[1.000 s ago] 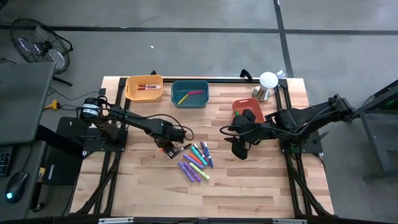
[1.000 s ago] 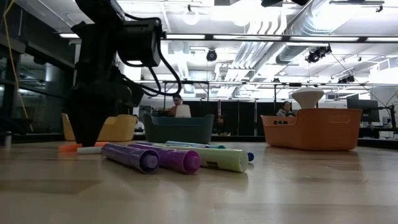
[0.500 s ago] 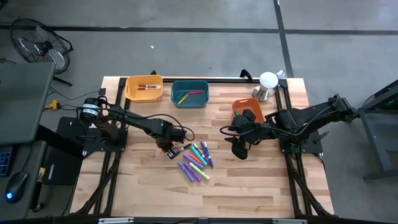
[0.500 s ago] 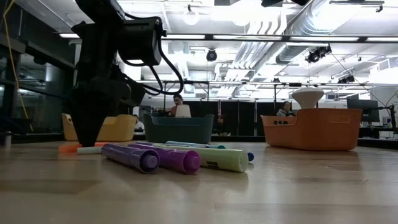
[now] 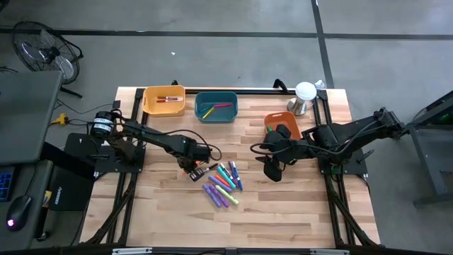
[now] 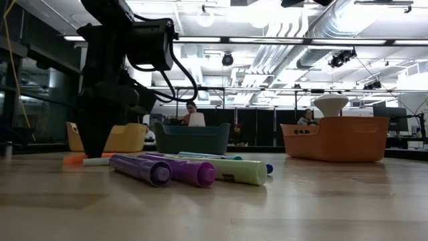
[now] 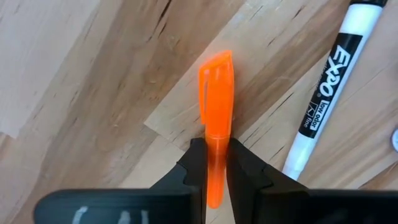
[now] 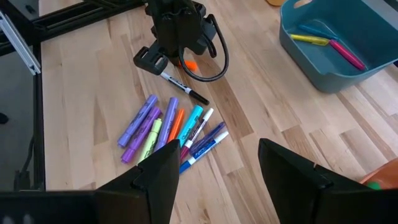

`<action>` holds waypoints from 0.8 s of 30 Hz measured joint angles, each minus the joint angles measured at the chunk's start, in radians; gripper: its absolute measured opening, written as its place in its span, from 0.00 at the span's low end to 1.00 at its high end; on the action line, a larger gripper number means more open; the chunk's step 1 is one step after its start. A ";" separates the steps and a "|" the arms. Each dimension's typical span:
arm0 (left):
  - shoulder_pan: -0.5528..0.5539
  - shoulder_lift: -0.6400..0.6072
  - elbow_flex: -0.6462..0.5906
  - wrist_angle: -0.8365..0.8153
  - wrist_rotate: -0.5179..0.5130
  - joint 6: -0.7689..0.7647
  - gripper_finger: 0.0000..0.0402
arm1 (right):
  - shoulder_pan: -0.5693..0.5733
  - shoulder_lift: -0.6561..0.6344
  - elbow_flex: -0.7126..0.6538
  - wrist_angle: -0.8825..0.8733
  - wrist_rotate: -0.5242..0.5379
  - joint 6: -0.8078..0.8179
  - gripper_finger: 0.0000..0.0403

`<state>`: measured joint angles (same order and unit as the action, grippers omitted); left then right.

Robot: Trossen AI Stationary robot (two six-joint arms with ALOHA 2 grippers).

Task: Pick & Place Markers
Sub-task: Put the left orange pen into the blue bin

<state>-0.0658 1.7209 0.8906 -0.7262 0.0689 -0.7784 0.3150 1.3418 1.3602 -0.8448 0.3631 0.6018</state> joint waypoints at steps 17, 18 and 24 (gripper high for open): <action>0.000 -0.059 0.087 -0.091 -0.076 0.090 0.07 | 0.000 0.000 0.000 -0.005 0.000 0.000 0.51; 0.000 -0.059 0.096 -0.092 -0.077 0.100 0.07 | 0.000 0.000 0.000 -0.005 0.000 0.000 0.51; 0.001 -0.059 0.162 -0.129 -0.117 0.152 0.07 | 0.000 0.000 0.000 -0.005 0.000 0.000 0.51</action>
<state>-0.0646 1.6615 1.0527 -0.8555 -0.0476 -0.6264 0.3153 1.3418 1.3602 -0.8497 0.3630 0.6018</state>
